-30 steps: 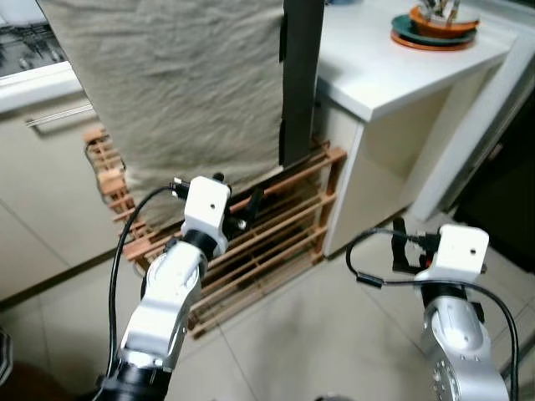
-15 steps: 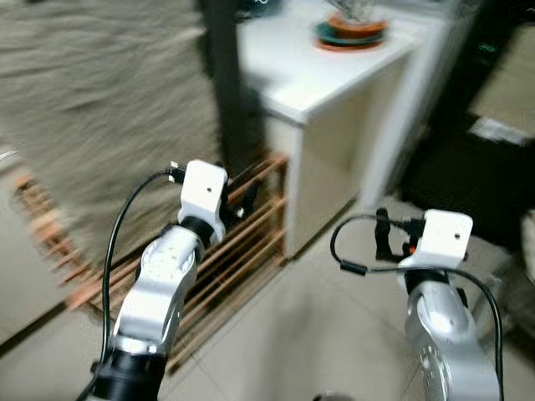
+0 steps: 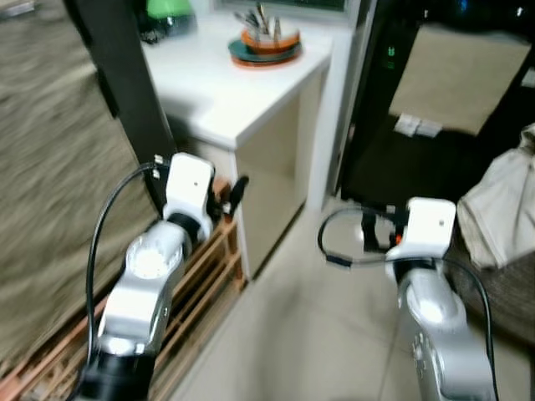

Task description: Clothes washing

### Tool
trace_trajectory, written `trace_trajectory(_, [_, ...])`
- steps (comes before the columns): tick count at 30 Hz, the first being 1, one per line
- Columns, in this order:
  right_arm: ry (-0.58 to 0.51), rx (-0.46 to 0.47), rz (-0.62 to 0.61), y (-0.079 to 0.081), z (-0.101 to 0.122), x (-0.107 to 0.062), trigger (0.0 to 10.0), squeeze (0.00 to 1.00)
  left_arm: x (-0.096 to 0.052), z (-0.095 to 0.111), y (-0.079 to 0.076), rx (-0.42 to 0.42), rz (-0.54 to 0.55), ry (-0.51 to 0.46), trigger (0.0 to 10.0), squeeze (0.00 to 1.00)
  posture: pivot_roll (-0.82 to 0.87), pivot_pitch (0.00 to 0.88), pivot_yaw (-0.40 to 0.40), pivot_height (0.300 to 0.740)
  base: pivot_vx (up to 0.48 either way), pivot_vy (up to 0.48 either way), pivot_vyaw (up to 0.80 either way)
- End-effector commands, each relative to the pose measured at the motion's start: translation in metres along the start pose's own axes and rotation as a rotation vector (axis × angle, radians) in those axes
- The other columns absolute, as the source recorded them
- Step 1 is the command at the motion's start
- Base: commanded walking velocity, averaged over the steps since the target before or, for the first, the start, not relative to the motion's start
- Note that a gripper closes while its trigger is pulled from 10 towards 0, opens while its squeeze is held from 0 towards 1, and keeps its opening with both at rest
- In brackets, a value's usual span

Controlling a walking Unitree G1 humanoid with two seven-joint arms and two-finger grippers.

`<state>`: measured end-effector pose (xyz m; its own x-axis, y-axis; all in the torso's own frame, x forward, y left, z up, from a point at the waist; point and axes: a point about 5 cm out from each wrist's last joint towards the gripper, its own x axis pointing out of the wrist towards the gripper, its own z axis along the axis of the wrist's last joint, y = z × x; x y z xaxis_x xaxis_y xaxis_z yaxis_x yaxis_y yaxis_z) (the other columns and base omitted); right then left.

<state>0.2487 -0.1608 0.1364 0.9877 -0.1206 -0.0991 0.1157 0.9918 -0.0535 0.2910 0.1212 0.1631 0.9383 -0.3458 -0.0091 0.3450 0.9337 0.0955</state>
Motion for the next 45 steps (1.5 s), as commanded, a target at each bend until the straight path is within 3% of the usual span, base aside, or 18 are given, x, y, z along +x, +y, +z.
trace_trajectory(1, [-0.017,-0.005,0.003,0.002,0.005,0.0,10.0,0.0,-0.002,0.001,0.003,0.006,0.009,0.002,10.0,0.0,-0.09,0.0,0.079,0.74,0.311,0.0,0.0])
trace_trajectory(7, [-0.004,0.004,0.006,0.003,0.003,-0.001,10.0,0.0,-0.008,-0.001,0.001,-0.002,0.021,0.019,10.0,0.0,-0.09,0.0,0.055,0.74,0.303,0.0,0.0])
trace_trajectory(13, [-0.025,0.002,-0.035,-0.001,0.008,0.005,10.0,0.0,-0.005,-0.001,0.001,0.004,0.019,0.024,10.0,0.0,-0.09,0.0,0.064,0.74,0.294,0.0,0.0])
trace_trajectory(27, [-0.024,0.002,0.035,0.007,0.015,0.005,10.0,0.0,0.0,0.002,0.0,-0.016,0.011,0.022,10.0,0.0,-0.11,0.0,0.076,0.74,0.301,0.0,-0.2])
trace_trajectory(45, [-0.038,0.033,0.022,0.008,0.019,0.008,10.0,0.0,0.003,0.002,-0.001,-0.035,0.017,0.026,10.0,0.0,-0.11,0.0,0.08,0.74,0.312,0.0,0.0])
